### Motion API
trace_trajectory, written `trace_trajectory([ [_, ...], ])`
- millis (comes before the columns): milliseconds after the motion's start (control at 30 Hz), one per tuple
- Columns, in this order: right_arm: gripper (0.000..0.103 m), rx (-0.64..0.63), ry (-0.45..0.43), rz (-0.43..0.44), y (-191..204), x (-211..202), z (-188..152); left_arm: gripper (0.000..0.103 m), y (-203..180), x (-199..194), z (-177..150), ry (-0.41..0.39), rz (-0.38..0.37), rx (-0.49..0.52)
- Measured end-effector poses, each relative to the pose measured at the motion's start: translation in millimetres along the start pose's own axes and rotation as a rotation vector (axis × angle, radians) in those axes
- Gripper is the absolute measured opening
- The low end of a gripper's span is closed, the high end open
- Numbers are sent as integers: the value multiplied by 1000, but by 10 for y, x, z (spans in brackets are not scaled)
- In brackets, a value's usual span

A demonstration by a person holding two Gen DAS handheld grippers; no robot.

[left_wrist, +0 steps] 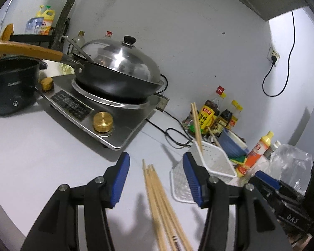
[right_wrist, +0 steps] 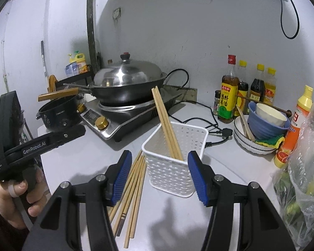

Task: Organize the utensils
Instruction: 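Move both tools back down to the chopstick pile beside the basket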

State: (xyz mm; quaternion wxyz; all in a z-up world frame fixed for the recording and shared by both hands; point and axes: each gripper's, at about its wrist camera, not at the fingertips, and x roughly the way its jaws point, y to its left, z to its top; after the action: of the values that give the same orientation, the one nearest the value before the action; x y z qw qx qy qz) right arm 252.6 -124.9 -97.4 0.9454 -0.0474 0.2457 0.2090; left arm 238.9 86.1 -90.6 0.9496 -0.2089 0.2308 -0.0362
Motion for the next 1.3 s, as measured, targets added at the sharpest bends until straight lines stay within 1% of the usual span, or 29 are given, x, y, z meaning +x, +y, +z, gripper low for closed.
trace_trajectory([
  [200,53,6,69,-1,49,227,-136,53,102,13,-100,27,27,52],
  [300,43,9,125,-3,89,412,-238,53,186,51,-157,50,34,50],
  [400,39,13,178,4,122,592,-342,53,289,105,-222,81,37,43],
  [467,34,15,210,5,138,704,-404,53,329,131,-257,94,42,40],
  [533,26,17,239,12,159,820,-467,53,383,162,-282,108,45,34],
  [700,22,23,298,19,209,1096,-586,53,507,225,-318,135,55,23],
  [800,19,18,324,24,256,1231,-626,53,573,262,-328,152,62,13],
  [1067,19,12,357,32,307,1443,-723,53,660,369,-373,194,63,5],
  [1133,14,5,354,31,300,1443,-722,53,644,402,-383,204,62,11],
  [1233,7,-3,357,43,281,1437,-735,53,551,455,-412,218,80,57],
  [1300,6,-8,357,51,279,1435,-741,53,447,510,-450,238,84,109],
])
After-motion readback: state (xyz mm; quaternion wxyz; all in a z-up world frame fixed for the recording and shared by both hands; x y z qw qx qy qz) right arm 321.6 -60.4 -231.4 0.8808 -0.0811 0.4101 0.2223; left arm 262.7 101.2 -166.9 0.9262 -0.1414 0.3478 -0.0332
